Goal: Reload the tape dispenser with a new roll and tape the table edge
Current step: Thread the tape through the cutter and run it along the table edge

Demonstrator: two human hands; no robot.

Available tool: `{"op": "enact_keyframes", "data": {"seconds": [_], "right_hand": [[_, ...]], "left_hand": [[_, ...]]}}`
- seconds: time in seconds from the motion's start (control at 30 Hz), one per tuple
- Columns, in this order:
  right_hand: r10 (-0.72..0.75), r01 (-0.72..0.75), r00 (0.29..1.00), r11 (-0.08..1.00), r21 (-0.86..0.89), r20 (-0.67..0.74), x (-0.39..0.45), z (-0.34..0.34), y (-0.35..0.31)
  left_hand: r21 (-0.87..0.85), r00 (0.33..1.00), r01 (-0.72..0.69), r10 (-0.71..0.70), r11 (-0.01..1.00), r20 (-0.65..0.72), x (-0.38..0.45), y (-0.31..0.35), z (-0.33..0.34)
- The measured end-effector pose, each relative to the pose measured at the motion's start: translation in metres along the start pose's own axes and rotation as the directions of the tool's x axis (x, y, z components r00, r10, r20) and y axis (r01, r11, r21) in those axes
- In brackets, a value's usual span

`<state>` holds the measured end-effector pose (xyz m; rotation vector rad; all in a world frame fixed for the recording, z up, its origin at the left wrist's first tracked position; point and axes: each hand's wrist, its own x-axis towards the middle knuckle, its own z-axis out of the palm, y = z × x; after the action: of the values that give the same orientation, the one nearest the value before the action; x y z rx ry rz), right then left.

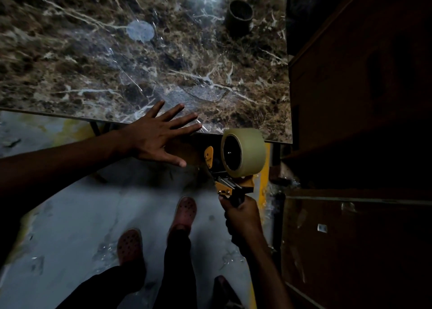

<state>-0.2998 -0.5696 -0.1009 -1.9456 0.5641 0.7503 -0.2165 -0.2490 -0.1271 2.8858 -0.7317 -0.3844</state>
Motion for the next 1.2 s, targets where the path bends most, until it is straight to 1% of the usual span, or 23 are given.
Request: {"op": "enact_keyframes", "data": {"seconds": [0.17, 0.23, 0.27, 0.37, 0.4, 0.47, 0.63, 0.87, 1.03, 1.2], "right_hand": [[0.021, -0.020, 0.999, 1.000, 0.021, -0.034, 0.005, 0.019, 0.004], [0.091, -0.094, 0.990, 0.995, -0.023, -0.107, 0.005, 0.013, 0.022], [0.146, -0.149, 0.980, 0.989, -0.015, -0.134, 0.002, 0.007, 0.039], [0.278, -0.270, 0.956, 0.959, 0.092, -0.093, -0.020, -0.015, 0.091], [0.308, -0.299, 0.948, 0.948, 0.107, -0.075, -0.027, -0.020, 0.098], [0.320, -0.312, 0.946, 0.941, 0.130, -0.053, -0.035, -0.018, 0.100], [0.237, -0.220, 0.970, 0.945, 0.244, -0.045, -0.038, -0.001, 0.069], [0.217, -0.203, 0.976, 0.911, 0.360, 0.002, -0.051, 0.009, 0.037], [0.115, -0.124, 0.992, 0.879, 0.461, 0.048, -0.062, 0.012, 0.015], [-0.035, -0.003, 0.996, 0.898, 0.440, 0.078, -0.065, 0.005, -0.038]], "left_hand": [[0.000, 1.000, -0.002, 0.002, 1.000, 0.006, -0.002, 0.000, -0.002], [0.009, 1.000, -0.001, 0.001, 1.000, 0.012, -0.002, -0.001, -0.002], [0.005, 1.000, -0.005, 0.005, 1.000, 0.015, -0.001, -0.001, -0.002], [0.007, 1.000, -0.006, 0.006, 1.000, -0.028, -0.001, -0.001, 0.004], [0.012, 0.999, -0.008, 0.008, 1.000, -0.031, -0.001, -0.001, 0.004], [0.014, 1.000, -0.011, 0.011, 1.000, -0.024, -0.002, 0.000, 0.006], [0.007, 0.999, -0.013, 0.013, 1.000, -0.044, 0.000, 0.000, 0.004], [-0.007, 0.997, -0.031, 0.030, 0.999, -0.069, 0.000, -0.002, 0.008], [-0.022, 0.994, -0.025, 0.023, 0.999, -0.105, -0.001, -0.001, 0.008], [-0.033, 0.995, -0.016, 0.012, 0.999, -0.101, -0.003, -0.009, 0.007]]}}
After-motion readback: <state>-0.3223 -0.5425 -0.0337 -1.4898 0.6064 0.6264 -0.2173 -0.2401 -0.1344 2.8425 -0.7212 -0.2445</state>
